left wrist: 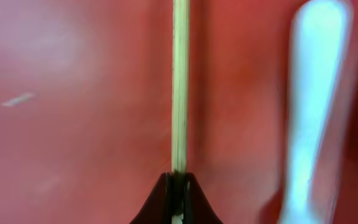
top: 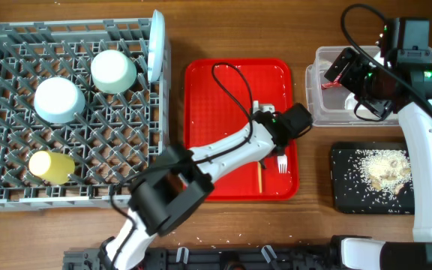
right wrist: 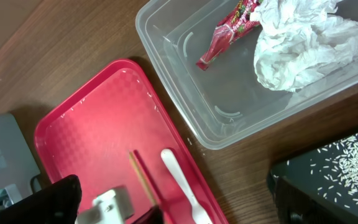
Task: Sort waste into correct bins and load items into the dishwasher rack
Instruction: 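Carry the chopstick into the rack and stand it between the pegs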
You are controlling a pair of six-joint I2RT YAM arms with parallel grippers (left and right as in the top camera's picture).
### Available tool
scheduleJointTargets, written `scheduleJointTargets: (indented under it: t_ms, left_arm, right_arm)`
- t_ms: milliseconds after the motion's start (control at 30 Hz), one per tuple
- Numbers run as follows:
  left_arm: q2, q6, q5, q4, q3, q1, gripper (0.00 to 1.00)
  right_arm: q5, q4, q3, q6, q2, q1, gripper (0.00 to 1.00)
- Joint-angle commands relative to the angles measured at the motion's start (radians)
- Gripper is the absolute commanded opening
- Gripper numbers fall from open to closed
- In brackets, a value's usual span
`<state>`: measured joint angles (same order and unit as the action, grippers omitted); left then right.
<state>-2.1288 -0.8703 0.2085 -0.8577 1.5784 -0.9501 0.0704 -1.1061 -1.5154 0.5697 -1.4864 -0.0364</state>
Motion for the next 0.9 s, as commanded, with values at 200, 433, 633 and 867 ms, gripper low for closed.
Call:
scheduleJointTargets:
  t_ms: [200, 433, 633, 867]
  left_arm:
    - [0.486, 0.247, 0.01, -0.423, -0.004, 0.273, 0.04]
    - [0.588, 0.692, -0.129, -0.417, -0.004, 0.694, 0.04]
    - [0.547, 0.822, -0.214, -0.373, -0.005, 0.948, 0.04]
    - [0.425, 1.023, -0.286, -0.314, -0.082, 1.014, 0.04]
  right_arm:
    - [0.005, 0.003, -0.014, -0.017, 0.003, 0.0, 1.0]
    - [0.005, 0.003, -0.014, -0.017, 0.003, 0.0, 1.0]
    - [0.005, 0.003, -0.014, -0.016, 0.003, 0.0, 1.0]
    - [0.005, 0.003, -0.014, -0.017, 0.003, 0.0, 1.0]
